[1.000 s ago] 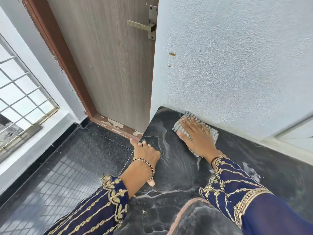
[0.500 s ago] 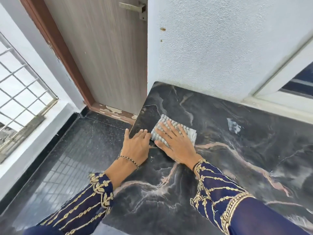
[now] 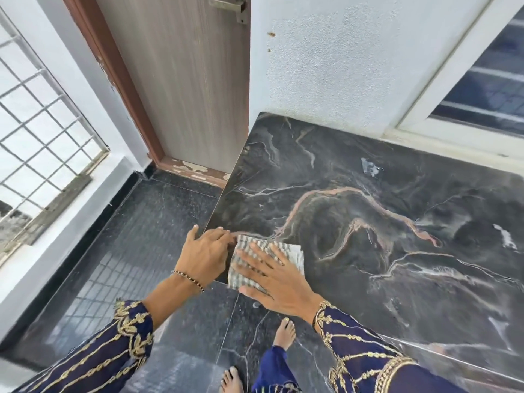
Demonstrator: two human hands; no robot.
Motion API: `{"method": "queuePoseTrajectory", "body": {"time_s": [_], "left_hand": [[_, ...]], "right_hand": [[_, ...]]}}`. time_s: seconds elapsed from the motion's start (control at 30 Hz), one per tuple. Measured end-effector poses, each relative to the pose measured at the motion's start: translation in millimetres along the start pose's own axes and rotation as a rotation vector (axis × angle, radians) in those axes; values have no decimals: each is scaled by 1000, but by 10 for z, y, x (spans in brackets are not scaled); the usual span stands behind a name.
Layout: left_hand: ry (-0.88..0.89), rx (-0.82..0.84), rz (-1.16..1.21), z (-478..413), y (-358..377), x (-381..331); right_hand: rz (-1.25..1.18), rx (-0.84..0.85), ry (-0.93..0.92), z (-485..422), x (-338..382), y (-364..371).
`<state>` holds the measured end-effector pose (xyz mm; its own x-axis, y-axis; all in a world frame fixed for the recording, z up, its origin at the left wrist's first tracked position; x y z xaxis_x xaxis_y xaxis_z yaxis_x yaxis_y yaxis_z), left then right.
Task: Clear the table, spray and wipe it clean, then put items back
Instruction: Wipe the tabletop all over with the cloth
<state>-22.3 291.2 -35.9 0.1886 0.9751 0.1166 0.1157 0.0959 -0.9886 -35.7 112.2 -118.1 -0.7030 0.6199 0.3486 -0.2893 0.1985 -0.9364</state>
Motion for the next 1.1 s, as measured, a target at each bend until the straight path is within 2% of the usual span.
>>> {"method": "queuePoseTrajectory", "body": {"time_s": [0.2, 0.43, 0.73, 0.9, 1.1], "left_hand": [[54, 44, 27, -47, -72, -162], [268, 63, -4, -98, 97, -603], [208, 98, 76, -637, 290, -982], [131, 327, 147, -1278, 425, -1159], [63, 542, -15, -2266, 503, -1261]], "right_hand": [[-4, 40, 26, 387, 1, -62], [-24, 88, 22, 694, -314, -200], [-9, 61, 103, 267, -1318, -569], [-23, 30, 113, -104, -1955, -770], [-48, -33, 153, -704, -2784, -1111]]}}
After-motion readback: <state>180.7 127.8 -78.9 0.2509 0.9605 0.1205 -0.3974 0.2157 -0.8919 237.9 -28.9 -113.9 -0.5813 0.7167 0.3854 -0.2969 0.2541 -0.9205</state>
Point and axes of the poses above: each hand's wrist, its own z-axis away from the middle knuckle, its own y-axis out of the palm, x = y × z, the point moved 4 cm from there along -z, towards the middle knuckle, and after that the axes turned 15 degrees about -z, right-handed, at the moved point
